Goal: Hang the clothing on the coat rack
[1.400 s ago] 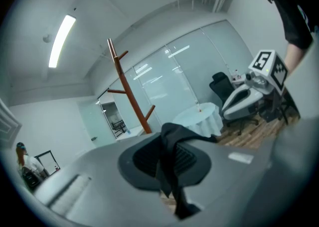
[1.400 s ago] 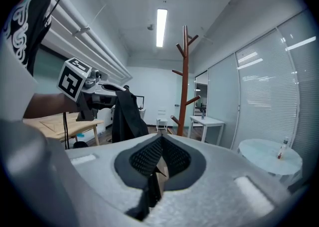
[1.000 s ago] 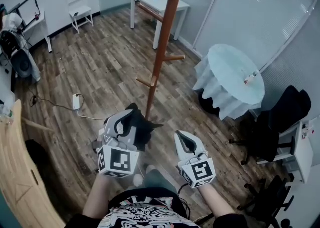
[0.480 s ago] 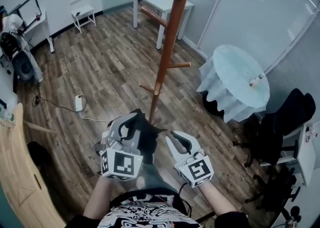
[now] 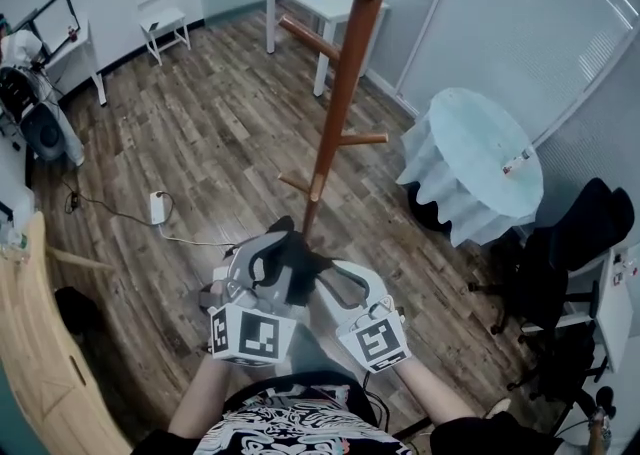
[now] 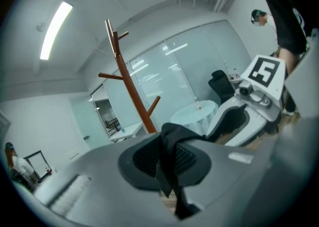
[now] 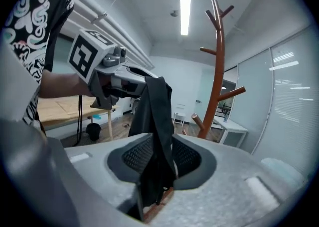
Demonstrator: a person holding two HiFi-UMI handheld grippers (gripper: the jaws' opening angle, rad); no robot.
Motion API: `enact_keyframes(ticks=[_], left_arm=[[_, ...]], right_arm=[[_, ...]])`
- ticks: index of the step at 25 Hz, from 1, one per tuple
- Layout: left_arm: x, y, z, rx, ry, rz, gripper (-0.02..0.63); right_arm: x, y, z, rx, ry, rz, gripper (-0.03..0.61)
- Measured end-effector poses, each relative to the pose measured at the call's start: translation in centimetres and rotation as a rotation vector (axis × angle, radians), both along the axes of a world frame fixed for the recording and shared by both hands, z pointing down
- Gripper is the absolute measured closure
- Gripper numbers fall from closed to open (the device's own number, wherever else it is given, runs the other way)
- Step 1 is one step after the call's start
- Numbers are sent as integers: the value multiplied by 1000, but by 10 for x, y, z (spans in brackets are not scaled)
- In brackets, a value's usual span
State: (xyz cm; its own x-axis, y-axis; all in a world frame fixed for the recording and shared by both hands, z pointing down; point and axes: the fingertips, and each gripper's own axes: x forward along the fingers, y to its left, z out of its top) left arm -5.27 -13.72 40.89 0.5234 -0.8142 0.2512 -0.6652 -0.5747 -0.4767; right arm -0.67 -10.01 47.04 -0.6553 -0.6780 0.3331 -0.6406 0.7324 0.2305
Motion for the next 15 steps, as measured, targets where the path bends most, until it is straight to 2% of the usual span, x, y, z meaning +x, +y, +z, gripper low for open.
enact_keyframes(ticks=[4,7,12,14,15], left_arm=[[10,-11,-7,-11,7,17,606],[15,-20,-8,-7,1,44,606],[19,-33,-4,-12,-27,90,606],[20,-39,-1,-19,-25,95,606],[21,-42,1,-24,-21,96,606]], right_arm=[[-3,-23,15,35,141,-6,460],[-5,-38,23,20,167,-4,460],[-4,-60,36,-64,192,-12,464],[-2,-66,38,-63,199,-2,469],[2,-68,38,-54,207,7,498]])
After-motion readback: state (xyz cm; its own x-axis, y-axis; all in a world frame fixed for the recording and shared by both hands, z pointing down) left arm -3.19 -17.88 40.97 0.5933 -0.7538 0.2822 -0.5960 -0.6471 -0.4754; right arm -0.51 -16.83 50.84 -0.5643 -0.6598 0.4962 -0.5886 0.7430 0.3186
